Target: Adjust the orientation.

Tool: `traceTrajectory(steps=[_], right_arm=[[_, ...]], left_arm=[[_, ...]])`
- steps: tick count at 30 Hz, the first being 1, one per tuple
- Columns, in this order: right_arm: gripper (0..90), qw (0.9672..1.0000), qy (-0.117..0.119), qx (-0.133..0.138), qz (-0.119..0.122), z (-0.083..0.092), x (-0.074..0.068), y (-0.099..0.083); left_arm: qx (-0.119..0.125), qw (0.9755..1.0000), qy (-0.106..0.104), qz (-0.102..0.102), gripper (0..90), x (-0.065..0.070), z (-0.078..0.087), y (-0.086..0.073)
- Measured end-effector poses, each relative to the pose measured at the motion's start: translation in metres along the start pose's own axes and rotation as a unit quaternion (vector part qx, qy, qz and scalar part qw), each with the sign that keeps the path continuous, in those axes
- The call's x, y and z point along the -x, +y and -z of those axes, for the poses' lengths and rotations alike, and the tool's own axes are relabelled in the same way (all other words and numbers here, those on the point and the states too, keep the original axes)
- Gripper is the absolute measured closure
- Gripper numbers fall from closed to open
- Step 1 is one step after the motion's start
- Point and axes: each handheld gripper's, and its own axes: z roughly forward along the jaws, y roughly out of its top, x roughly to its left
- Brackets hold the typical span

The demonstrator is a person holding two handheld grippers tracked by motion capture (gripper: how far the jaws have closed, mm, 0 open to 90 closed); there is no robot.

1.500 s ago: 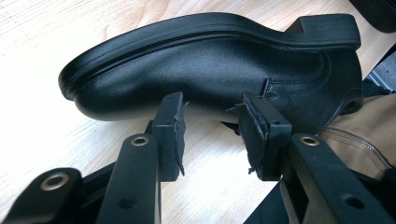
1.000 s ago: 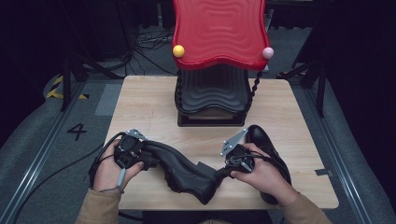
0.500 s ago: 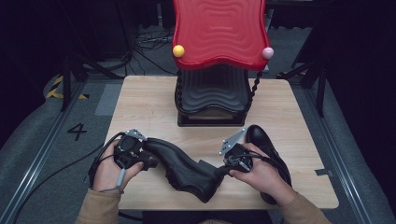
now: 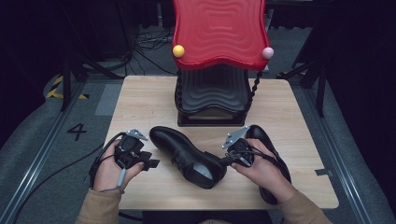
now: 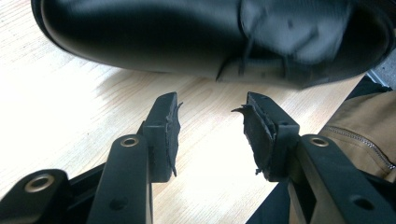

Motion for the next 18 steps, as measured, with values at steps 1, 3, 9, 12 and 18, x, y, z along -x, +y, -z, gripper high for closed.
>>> traceTrajectory(steps=[1,3,9,12,18], right_arm=[[90.0,1.0000,-0.005,-0.003,0.000,0.000,0.000,0.000],[90.0,0.9998,-0.019,-0.010,-0.001,-0.002,0.003,-0.001],[90.0,0.9977,-0.059,-0.019,-0.025,-0.002,0.015,-0.007],[90.0,0.9981,-0.052,-0.017,-0.027,0.000,0.018,-0.009],[88.2,0.9984,-0.046,-0.007,-0.032,0.005,0.019,-0.010]], left_arm=[[0.000,1.0000,0.000,0.000,55.9,0.000,0.000,0.000],[-0.001,1.0000,0.001,-0.001,55.9,0.000,0.000,0.000],[-0.002,1.0000,0.000,-0.004,55.5,0.001,0.000,0.000],[-0.001,1.0000,0.000,-0.003,55.5,0.000,0.000,0.000],[0.000,1.0000,0.001,-0.005,55.5,0.001,0.001,0.000]])
